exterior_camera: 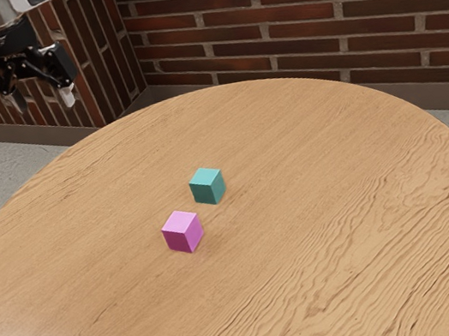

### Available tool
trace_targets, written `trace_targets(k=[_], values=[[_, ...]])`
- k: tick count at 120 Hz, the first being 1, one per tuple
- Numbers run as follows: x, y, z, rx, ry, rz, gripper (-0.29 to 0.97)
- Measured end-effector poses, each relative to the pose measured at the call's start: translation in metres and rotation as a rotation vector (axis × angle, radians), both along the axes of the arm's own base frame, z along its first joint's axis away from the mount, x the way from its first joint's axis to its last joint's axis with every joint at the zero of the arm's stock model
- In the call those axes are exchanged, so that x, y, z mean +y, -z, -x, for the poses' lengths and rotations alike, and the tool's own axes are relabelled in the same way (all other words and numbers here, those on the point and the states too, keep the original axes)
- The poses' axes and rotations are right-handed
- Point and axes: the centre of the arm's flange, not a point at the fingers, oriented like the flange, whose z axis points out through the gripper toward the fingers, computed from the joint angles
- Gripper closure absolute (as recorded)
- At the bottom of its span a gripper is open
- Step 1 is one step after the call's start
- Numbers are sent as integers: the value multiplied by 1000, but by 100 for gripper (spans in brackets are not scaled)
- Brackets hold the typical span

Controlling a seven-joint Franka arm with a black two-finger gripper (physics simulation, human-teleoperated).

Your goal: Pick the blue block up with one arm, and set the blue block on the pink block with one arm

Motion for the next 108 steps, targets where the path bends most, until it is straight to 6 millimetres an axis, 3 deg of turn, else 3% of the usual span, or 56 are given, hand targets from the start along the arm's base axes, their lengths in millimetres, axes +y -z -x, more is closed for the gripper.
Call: trace_targets(k=[24, 28, 32, 35, 41, 47, 56, 68, 77, 85, 92, 108], values=[[-1, 1, -12, 10, 30, -5, 0], [-1, -31, -5, -50, 35, -10, 0], [-5, -80, 9, -138, 43, -21, 0], [-13, -104, 19, -177, 58, -31, 0], [-38, -130, 35, -213, 108, -43, 0], [-54, -135, 38, -214, 142, -55, 0], [-54, -95, -2, -133, 144, -85, 0], [-49, -8, -75, -21, 141, -107, 0], [-30, 51, -102, 34, 119, -96, 0], [-19, 90, -120, 57, 105, -78, 0], [-10, 115, -127, 63, 93, -66, 0], [-3, 141, -142, 41, 91, -60, 0]])
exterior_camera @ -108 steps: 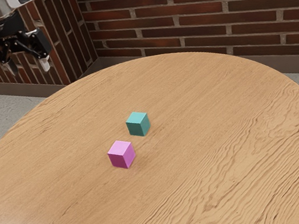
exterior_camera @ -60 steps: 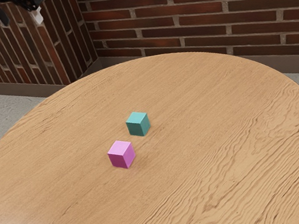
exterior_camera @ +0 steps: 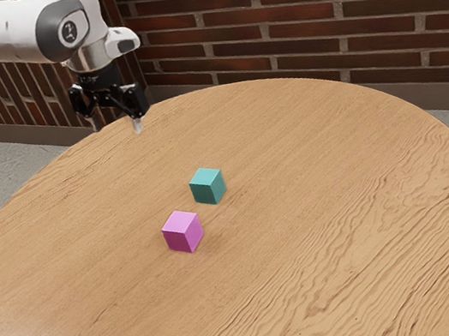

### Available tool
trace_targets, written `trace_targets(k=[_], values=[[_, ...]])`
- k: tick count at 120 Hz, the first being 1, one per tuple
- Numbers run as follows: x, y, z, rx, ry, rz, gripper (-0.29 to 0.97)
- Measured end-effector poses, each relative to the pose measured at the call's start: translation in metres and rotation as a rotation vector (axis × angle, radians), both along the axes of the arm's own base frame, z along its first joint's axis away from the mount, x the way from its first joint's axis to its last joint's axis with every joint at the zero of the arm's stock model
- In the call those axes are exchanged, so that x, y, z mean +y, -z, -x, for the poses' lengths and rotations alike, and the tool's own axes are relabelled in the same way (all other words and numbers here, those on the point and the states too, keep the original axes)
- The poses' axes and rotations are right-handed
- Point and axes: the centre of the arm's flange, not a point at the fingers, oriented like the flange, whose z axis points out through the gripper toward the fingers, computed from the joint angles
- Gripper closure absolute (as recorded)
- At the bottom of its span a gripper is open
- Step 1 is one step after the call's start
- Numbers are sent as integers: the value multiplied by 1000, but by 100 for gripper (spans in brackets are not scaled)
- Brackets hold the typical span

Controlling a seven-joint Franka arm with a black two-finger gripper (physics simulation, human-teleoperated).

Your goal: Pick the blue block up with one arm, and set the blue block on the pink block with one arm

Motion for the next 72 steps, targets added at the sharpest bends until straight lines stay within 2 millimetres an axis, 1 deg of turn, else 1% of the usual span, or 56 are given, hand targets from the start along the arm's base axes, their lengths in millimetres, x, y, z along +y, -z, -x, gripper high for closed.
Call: trace_targets(k=[11, 22, 27, 31, 35, 54, 64, 68, 72], values=[[7, 10, -8, -16, -4, -4, 0], [5, 37, -20, 3, -2, -4, 0], [4, 48, -31, 8, -2, -6, 0], [3, 52, -44, 3, 3, -10, 0], [1, 56, -52, 2, 8, -11, 0], [-5, 77, -77, 12, 14, 5, 0], [-7, 99, -85, 31, 20, 31, 0], [-8, 113, -88, 41, 23, 37, 0], [-9, 132, -91, 53, 28, 42, 0]])
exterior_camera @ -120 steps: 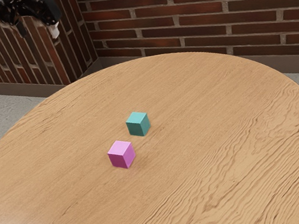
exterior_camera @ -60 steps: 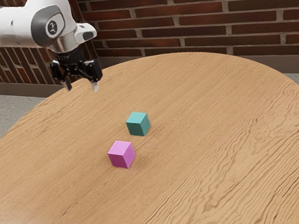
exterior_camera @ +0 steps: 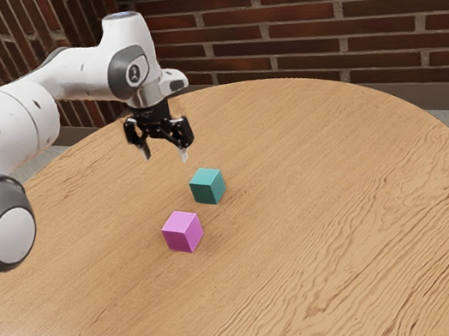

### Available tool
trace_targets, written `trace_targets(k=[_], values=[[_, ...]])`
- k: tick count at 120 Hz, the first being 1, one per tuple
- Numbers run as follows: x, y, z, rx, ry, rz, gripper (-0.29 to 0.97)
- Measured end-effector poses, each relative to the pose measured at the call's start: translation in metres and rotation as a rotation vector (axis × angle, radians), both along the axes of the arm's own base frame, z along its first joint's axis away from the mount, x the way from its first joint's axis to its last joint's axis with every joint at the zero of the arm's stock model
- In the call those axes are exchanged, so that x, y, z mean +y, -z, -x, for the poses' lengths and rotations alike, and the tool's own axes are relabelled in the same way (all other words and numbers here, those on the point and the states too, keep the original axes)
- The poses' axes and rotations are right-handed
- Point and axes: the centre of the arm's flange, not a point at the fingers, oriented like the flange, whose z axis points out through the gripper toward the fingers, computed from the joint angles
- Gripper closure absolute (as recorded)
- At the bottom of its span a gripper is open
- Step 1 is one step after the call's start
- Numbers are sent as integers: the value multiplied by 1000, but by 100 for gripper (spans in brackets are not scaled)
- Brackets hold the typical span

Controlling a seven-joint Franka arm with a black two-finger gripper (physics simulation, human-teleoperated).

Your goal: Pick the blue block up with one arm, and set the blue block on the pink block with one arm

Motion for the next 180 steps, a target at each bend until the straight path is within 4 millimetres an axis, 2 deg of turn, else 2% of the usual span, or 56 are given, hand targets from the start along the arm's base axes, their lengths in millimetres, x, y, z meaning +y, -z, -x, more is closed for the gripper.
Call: trace_targets(k=[15, 27, 50, 77, 131, 180], values=[[-1, 57, -11, 17, 17, 6, 0], [-2, 78, -20, -2, 31, 5, 0], [-6, 74, -40, -87, 65, 0, 0], [-13, 90, -55, -131, 119, 3, 0], [-18, 124, -56, -120, 191, 17, 0], [-5, 145, -61, -141, 214, 43, 0]])
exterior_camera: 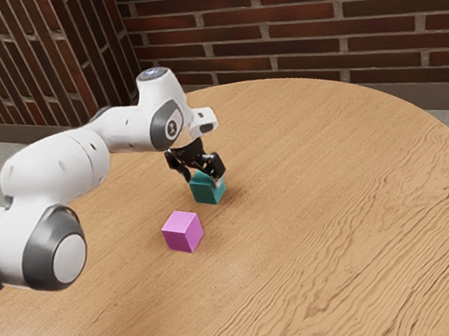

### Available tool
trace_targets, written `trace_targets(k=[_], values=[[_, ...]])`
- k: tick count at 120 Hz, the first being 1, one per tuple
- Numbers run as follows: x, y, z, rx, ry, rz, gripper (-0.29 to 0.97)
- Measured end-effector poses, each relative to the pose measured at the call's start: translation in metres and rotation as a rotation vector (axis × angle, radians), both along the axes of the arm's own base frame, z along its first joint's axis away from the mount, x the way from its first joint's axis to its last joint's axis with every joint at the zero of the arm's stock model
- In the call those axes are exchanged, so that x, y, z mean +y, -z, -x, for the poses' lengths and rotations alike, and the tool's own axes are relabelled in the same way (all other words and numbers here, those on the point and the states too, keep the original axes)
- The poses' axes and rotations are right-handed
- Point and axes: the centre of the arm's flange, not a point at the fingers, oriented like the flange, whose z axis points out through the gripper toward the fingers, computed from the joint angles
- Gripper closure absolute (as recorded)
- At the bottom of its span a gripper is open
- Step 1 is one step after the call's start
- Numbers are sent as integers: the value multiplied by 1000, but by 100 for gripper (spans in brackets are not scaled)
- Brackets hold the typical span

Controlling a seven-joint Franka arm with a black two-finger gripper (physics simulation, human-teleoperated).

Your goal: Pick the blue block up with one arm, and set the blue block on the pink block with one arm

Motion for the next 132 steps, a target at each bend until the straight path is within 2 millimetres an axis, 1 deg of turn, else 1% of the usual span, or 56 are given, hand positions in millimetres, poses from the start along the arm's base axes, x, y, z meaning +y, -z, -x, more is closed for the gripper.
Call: trace_targets(k=[30, 80, 88, 109, 132], values=[[1, 9, -8, -50, 15, 29, 0], [1, 14, -8, -53, 35, 45, 1], [2, 13, -8, -52, 38, 46, 5], [1, 14, -8, -48, 44, 46, 24], [2, 14, -7, -46, 46, 41, 30]])
